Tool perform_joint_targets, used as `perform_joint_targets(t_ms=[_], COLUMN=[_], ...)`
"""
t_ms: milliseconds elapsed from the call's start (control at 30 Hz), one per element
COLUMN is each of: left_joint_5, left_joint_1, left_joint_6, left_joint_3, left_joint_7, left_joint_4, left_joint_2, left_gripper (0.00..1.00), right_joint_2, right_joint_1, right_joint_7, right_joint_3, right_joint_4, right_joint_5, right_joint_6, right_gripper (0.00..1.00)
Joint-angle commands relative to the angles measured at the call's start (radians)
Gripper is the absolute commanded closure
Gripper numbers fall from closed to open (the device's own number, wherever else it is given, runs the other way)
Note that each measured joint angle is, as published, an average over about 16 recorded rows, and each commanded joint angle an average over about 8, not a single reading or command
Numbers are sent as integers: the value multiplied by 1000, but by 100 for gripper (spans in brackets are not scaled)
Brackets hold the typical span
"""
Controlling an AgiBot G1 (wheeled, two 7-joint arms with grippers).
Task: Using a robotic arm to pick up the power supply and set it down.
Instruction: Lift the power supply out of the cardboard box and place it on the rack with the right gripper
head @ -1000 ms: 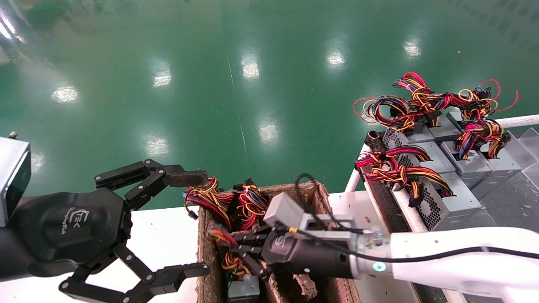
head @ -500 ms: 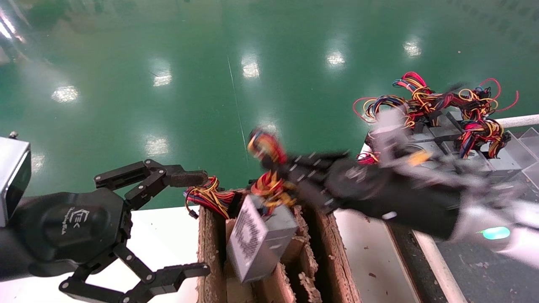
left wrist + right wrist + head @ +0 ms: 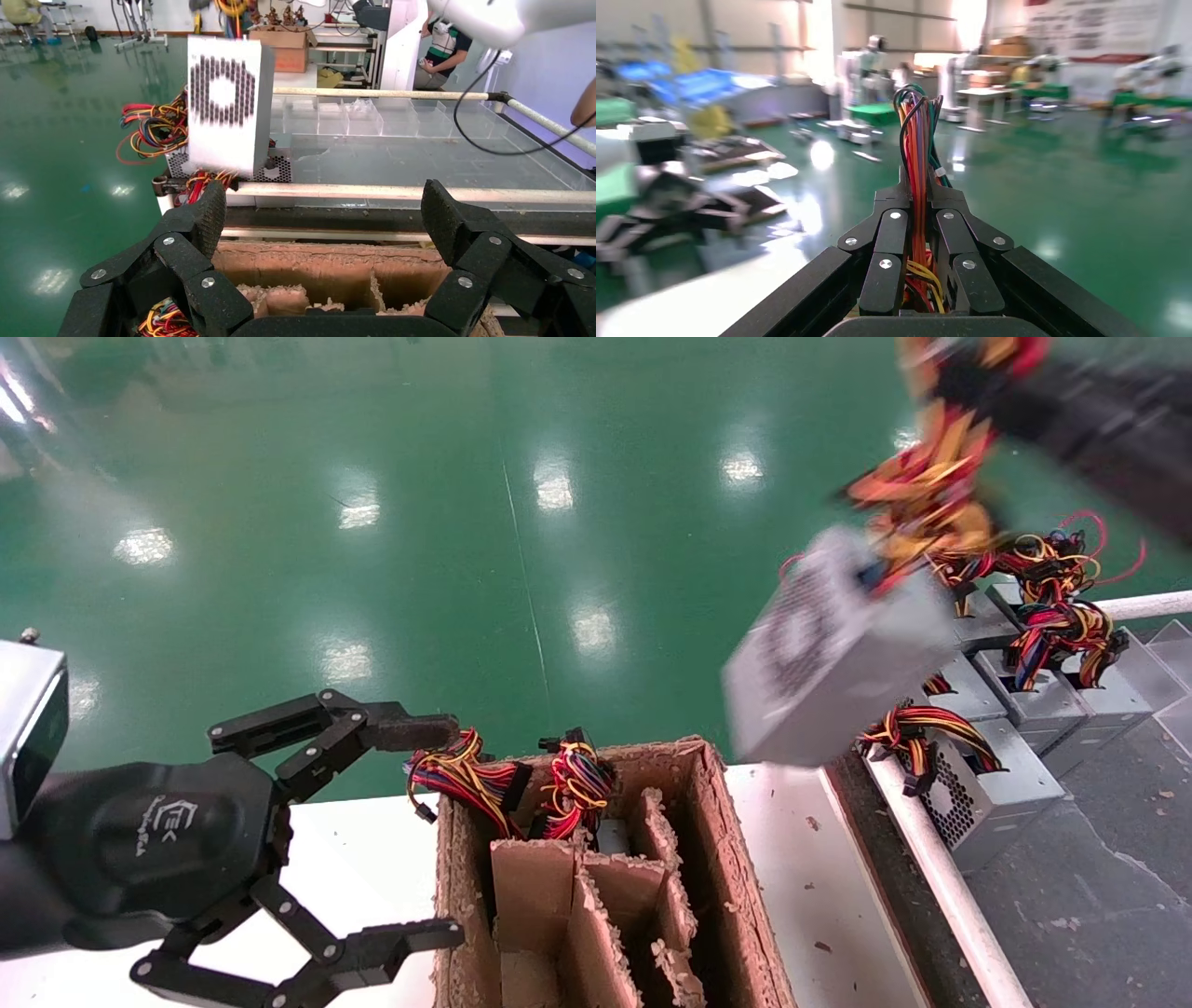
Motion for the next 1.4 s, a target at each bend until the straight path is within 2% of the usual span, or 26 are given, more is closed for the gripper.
perform_joint_targets(t_ms=[33, 400, 733, 933, 1100, 1400], left_joint_5=[0, 0, -1, -1, -1, -1], left_joint_1=[0, 0, 0, 0, 0, 0], left_joint_6=[0, 0, 0, 0, -1, -1], left_joint_3=[0, 0, 1, 1, 1, 2], left_joint_7=[0, 0, 0, 1, 1, 1], left_joint_4=[0, 0, 0, 0, 0, 0], left_joint_2=[0, 0, 0, 0, 0, -1], left_gripper=[0, 0, 0, 0, 0, 0], right_joint_2=[42, 250, 364, 373, 344, 255], right_joint_1=[35, 154, 141, 64, 17, 39], right_joint_7=[-5, -73, -172, -250, -315, -345], right_joint_3=[14, 15, -19, -73, -105, -134], right_joint_4=[-31, -243, -419, -482, -514, -520], right_joint_5=[-9, -121, -175, -179, -184, -218], right_joint_6=[-11, -124, -196, -198, -180, -136], right_gripper=[100, 100, 100, 100, 100, 100])
